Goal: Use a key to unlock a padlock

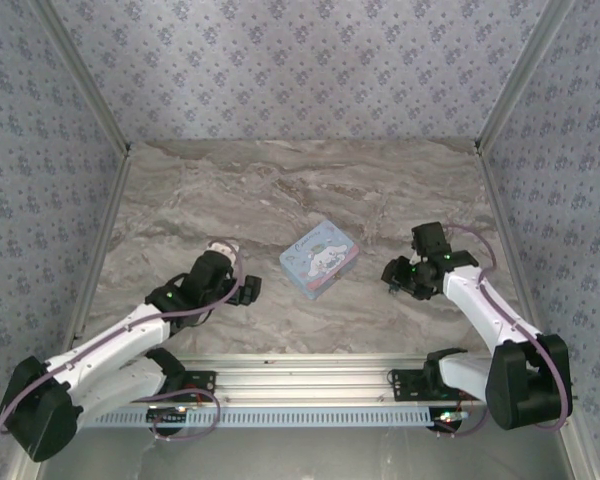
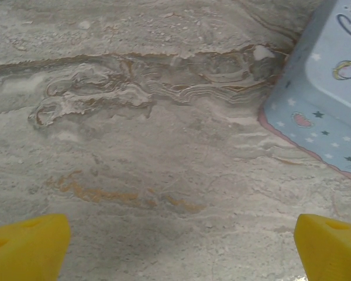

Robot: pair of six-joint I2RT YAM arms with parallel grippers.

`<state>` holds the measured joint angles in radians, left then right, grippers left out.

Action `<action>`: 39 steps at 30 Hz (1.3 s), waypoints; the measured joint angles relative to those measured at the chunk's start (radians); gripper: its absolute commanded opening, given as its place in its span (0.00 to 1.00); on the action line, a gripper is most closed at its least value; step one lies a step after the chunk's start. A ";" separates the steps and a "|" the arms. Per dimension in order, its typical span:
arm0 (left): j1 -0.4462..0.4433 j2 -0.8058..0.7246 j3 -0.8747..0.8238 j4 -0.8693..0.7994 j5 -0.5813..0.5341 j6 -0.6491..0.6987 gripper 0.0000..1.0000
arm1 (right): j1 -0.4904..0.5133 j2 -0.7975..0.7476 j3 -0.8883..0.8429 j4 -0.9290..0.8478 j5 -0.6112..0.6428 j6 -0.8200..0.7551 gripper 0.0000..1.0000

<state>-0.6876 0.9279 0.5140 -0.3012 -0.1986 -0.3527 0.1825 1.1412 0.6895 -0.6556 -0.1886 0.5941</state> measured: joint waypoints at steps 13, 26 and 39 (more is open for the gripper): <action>0.305 0.087 0.061 0.033 0.050 0.023 0.98 | 0.000 -0.155 0.118 -0.050 0.246 -0.082 1.00; 0.401 0.237 -0.016 0.432 -0.140 0.311 0.98 | -0.007 -0.283 -0.200 0.380 0.568 -0.385 1.00; 0.637 0.377 -0.230 0.994 -0.020 0.341 0.98 | -0.159 -0.341 -0.565 0.974 0.518 -0.472 1.00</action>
<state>-0.0509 1.3048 0.2840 0.6930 -0.2188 -0.0120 0.0231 0.8005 0.1246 0.3187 0.3298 0.1219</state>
